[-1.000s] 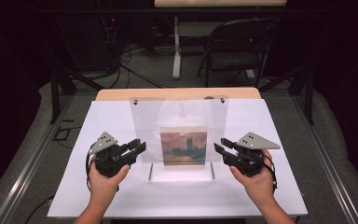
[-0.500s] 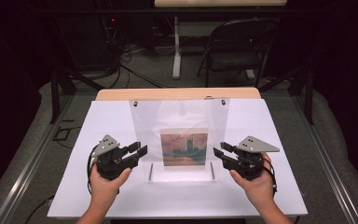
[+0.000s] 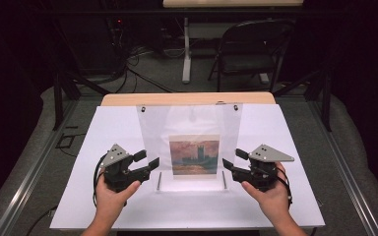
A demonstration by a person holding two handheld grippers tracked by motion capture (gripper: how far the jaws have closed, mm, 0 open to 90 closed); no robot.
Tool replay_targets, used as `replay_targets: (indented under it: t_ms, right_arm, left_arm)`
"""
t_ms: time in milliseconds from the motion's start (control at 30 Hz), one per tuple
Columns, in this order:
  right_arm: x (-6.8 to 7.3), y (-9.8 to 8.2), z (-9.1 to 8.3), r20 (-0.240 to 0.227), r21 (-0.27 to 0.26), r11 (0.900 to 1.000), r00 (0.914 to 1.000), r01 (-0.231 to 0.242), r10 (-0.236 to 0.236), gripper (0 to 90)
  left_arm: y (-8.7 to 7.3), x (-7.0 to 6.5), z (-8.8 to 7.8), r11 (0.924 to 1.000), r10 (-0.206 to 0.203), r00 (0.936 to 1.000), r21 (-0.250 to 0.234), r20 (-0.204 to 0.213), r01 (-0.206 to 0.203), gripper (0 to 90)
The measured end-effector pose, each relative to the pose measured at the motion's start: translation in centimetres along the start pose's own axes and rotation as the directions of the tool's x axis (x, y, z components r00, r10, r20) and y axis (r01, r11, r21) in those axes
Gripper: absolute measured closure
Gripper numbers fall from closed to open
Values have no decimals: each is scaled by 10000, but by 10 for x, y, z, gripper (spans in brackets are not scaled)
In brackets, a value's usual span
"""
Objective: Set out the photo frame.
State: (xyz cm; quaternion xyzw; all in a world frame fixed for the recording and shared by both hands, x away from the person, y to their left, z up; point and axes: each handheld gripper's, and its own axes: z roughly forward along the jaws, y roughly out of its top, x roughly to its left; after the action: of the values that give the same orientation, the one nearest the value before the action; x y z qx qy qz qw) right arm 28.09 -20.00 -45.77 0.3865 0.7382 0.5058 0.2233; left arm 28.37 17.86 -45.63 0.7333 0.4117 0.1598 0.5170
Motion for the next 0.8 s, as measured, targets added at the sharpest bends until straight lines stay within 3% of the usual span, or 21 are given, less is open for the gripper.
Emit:
replay_targets:
  t_ms: [233, 533, 800]
  right_arm:
    - [-1, -4, -8, 85, -57, 9999, 9999, -132, 133, 365]
    - [-8, -13, -24, 385, -156, 9994, 9988, -302, 308, 352]
    - [-17, -29, -33, 690, 47, 9979, 9956, -645, 640, 346]
  left_arm:
    - [-2, 0, -8, 9999, 143, 9999, 83, -89, -143, 378]
    - [-12, 9, -29, 9998, 206, 9984, -45, -517, -208, 373]
    - [-30, 22, -36, 10000, -61, 9949, -25, -1005, 59, 374]
